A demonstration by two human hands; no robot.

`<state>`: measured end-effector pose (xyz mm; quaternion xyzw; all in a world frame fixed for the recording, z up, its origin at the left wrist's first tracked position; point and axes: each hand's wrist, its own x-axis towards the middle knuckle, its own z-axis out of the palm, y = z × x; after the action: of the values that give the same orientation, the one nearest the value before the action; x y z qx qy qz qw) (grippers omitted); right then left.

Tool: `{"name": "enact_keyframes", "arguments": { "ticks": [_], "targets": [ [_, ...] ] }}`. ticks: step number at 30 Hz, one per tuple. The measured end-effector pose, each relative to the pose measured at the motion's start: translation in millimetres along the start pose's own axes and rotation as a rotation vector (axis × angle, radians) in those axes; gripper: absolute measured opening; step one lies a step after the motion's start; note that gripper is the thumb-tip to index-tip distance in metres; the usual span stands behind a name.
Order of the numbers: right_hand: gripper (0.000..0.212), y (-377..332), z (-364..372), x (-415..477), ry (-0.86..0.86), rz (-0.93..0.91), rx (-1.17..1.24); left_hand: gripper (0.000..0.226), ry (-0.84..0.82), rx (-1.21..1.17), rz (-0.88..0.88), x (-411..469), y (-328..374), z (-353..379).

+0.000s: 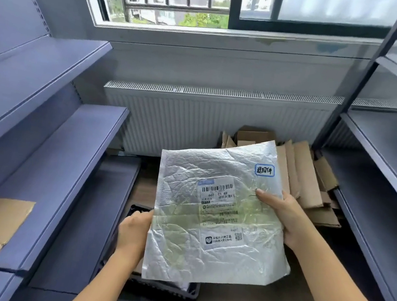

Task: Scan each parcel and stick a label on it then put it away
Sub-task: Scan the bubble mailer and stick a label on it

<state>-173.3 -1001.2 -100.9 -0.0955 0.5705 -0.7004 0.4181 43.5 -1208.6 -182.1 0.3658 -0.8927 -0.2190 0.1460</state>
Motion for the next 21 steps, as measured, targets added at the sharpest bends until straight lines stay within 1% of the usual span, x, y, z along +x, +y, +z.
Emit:
{"name": "enact_keyframes", "arguments": {
  "ticks": [1,2,3,5,6,9,11,13,15,16,18,19,21],
  "targets": [
    [0.037,-4,-2,11,-0.010,0.009,-0.002,0.052,-0.014,0.083,0.018,5,1,1],
    [0.039,-7,-4,22,-0.022,0.014,-0.010,0.050,0.013,0.170,0.053,9,1,4],
    [0.043,-10,-5,35,-0.042,0.021,-0.024,0.048,0.013,0.195,0.044,14,-2,9],
    [0.053,-15,-5,61,-0.089,0.036,-0.063,0.044,0.003,0.213,-0.035,23,-12,19],
    [0.053,-19,-4,76,-0.122,0.041,-0.082,0.043,0.012,0.240,-0.079,27,-16,23],
    [0.050,-29,3,115,-0.229,0.056,-0.135,0.037,0.059,0.321,-0.172,33,-16,29],
    [0.049,-39,10,140,-0.317,0.071,-0.171,0.037,0.099,0.332,-0.216,37,-9,31],
    [0.041,-49,17,166,-0.394,0.082,-0.215,0.034,0.152,0.420,-0.297,39,1,33],
    [0.040,-53,26,187,-0.461,0.098,-0.263,0.011,0.165,0.387,-0.422,38,11,30],
    [0.042,-53,32,198,-0.507,0.113,-0.294,0.005,0.140,0.373,-0.503,35,11,33],
    [0.046,-50,44,214,-0.596,0.153,-0.338,0.014,0.134,0.379,-0.606,25,16,36],
    [0.045,-47,51,220,-0.630,0.178,-0.349,0.013,0.135,0.333,-0.685,18,17,37],
    [0.041,-41,63,227,-0.673,0.206,-0.368,0.012,0.192,0.097,-0.857,7,14,40]
  ]
}}
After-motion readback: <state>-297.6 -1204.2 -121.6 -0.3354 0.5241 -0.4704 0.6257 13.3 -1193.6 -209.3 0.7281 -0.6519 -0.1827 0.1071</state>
